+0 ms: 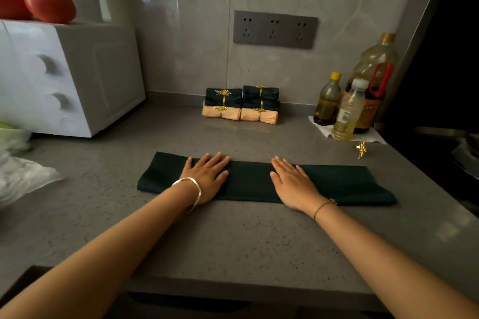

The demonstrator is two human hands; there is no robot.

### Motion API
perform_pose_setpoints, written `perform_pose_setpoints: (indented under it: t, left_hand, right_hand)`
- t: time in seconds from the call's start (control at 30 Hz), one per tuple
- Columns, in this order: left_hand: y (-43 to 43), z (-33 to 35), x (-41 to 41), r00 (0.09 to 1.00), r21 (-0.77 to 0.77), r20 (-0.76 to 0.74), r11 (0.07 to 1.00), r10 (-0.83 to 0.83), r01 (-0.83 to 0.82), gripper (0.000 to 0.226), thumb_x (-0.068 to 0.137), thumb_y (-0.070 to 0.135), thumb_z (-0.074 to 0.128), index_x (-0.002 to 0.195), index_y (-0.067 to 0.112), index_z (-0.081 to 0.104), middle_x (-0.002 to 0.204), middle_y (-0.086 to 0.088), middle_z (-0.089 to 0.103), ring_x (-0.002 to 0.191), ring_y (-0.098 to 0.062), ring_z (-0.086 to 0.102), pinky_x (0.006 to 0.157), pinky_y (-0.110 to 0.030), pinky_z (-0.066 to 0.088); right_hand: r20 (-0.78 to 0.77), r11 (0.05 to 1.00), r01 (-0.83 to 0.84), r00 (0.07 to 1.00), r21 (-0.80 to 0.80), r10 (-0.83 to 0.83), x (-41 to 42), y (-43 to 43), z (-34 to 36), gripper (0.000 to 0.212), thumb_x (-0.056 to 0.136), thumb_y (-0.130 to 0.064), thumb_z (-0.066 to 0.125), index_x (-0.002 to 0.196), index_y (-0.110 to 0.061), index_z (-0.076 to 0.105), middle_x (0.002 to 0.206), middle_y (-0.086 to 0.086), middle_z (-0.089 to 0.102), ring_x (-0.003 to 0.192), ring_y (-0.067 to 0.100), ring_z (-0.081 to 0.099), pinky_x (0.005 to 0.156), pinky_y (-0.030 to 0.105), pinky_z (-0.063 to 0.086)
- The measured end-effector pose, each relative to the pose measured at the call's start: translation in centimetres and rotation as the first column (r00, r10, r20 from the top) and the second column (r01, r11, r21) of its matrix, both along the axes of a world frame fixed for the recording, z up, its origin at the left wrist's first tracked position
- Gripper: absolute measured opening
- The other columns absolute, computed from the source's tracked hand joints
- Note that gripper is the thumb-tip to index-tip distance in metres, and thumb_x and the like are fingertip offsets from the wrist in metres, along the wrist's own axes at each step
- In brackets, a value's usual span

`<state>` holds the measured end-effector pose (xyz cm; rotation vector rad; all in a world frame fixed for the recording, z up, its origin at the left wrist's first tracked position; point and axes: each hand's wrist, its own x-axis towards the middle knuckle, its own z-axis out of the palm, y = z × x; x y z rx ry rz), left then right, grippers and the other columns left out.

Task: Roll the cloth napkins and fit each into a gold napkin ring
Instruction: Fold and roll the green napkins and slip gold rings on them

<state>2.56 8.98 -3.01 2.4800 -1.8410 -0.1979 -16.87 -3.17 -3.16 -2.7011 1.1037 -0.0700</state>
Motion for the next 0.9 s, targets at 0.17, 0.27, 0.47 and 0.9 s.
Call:
perform_pose_setpoints:
  t: [0.17, 0.27, 0.47, 0.9]
  left_hand:
    - [2.6, 0.2, 4.3, 0.991, 0.03, 0.027, 0.991, 0.13, -0.131, 0.052, 0.101, 0.043, 0.014, 0.148, 0.032, -0.005, 0.158, 0.004, -0.007, 0.145, -0.02, -0.005, 0.117, -0.049, -0.002]
    - [2.8, 0.2, 5.6, 0.983, 0.039, 0.031, 0.982, 0.182, -0.183, 0.057, 0.1, 0.046, 0.015, 0.149, 0.026, -0.004, 0.158, 0.001, -0.006, 0.145, -0.02, -0.004, 0.117, -0.048, -0.004]
    - [1.0, 1.5, 3.1, 1.0, 0.01, -0.003, 1.0, -0.003, 0.003, 0.05, 0.1, 0.043, 0.02, 0.148, 0.035, 0.007, 0.158, 0.002, 0.003, 0.145, -0.023, 0.002, 0.115, -0.05, -0.003]
    - [0.6, 2.3, -0.9, 0.987, 0.018, 0.078, 0.99, -0.139, 0.138, 0.047, 0.1, 0.045, 0.022, 0.147, 0.038, 0.019, 0.146, 0.002, 0.025, 0.134, -0.02, 0.025, 0.111, -0.038, 0.022]
  right_hand:
    - [-0.009, 1.0, 0.01, 1.0, -0.005, -0.01, 0.1, -0.1, -0.1, 0.052, 0.103, -0.037, 0.013, 0.151, -0.019, 0.003, 0.158, -0.005, -0.001, 0.145, 0.009, -0.002, 0.116, 0.031, -0.002]
    - [-0.003, 1.0, 0.013, 1.0, 0.001, -0.013, 0.1, -0.1, -0.1, 0.052, 0.103, -0.037, 0.014, 0.151, -0.02, 0.004, 0.158, -0.006, 0.0, 0.145, 0.009, -0.001, 0.116, 0.031, -0.001]
    - [0.155, 0.999, -0.024, 0.988, 0.041, 0.017, -0.3, 1.0, 0.8, 0.051, 0.102, -0.04, 0.026, 0.149, -0.023, 0.02, 0.157, -0.006, 0.013, 0.145, 0.011, 0.009, 0.117, 0.033, 0.008]
    - [0.093, 0.908, -0.418, 0.906, 0.035, 0.414, -4.0, 7.1, 0.9, 0.048, 0.099, -0.048, 0.022, 0.146, -0.038, 0.024, 0.152, -0.026, 0.016, 0.139, -0.01, 0.003, 0.115, 0.023, -0.006]
